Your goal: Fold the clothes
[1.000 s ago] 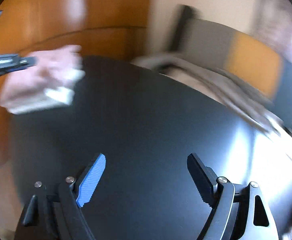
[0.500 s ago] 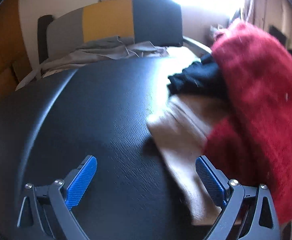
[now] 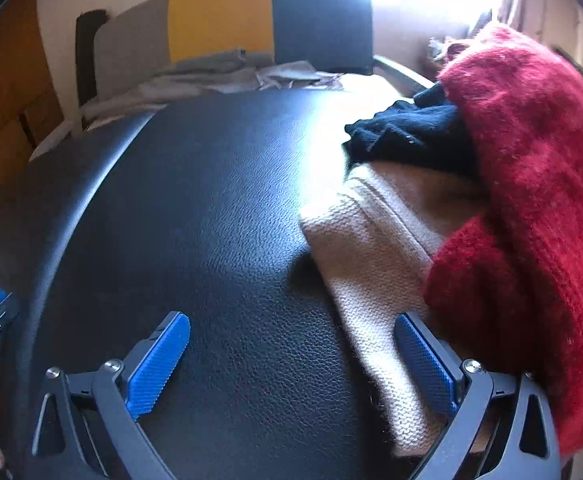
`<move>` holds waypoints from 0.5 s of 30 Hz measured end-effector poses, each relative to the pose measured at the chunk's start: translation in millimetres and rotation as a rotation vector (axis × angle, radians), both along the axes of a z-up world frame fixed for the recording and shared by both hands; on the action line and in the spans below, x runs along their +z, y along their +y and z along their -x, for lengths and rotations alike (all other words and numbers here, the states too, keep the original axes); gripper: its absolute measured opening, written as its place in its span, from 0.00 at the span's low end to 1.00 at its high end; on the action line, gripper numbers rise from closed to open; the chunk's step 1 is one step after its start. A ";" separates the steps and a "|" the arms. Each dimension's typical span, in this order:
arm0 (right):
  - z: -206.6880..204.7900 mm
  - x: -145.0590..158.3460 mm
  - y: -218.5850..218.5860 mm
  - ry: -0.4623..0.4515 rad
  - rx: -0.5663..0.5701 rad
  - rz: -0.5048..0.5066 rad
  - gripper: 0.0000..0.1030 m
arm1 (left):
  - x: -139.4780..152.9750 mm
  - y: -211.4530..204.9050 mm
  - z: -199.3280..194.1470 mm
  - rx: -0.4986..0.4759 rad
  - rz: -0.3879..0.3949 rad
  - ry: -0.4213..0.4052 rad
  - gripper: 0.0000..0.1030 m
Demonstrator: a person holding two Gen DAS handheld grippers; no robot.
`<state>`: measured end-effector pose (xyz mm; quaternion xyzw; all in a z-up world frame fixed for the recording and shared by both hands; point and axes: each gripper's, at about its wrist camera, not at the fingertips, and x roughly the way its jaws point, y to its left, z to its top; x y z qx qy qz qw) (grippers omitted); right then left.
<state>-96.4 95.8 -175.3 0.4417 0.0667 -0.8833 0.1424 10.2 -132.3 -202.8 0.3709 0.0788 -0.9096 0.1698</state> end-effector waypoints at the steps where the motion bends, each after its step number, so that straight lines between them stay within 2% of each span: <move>1: 0.8 0.6 1.3 -0.015 -0.005 0.000 1.00 | -0.2 -2.8 0.3 -0.003 0.003 -0.006 0.33; 4: -7.3 0.7 -0.5 -0.025 -0.042 -0.014 1.00 | 0.4 -3.8 4.8 -0.018 0.031 -0.036 0.35; 9: -27.5 2.1 -1.3 -0.007 -0.103 -0.022 1.00 | 4.6 -1.5 8.6 -0.035 0.017 -0.059 0.36; 13: -44.6 17.4 9.4 0.008 -0.155 -0.008 1.00 | 23.0 12.3 8.3 -0.078 0.001 -0.036 0.35; 15: -55.1 31.6 18.1 0.042 -0.193 0.006 1.00 | 42.3 25.8 7.3 -0.115 -0.003 0.008 0.36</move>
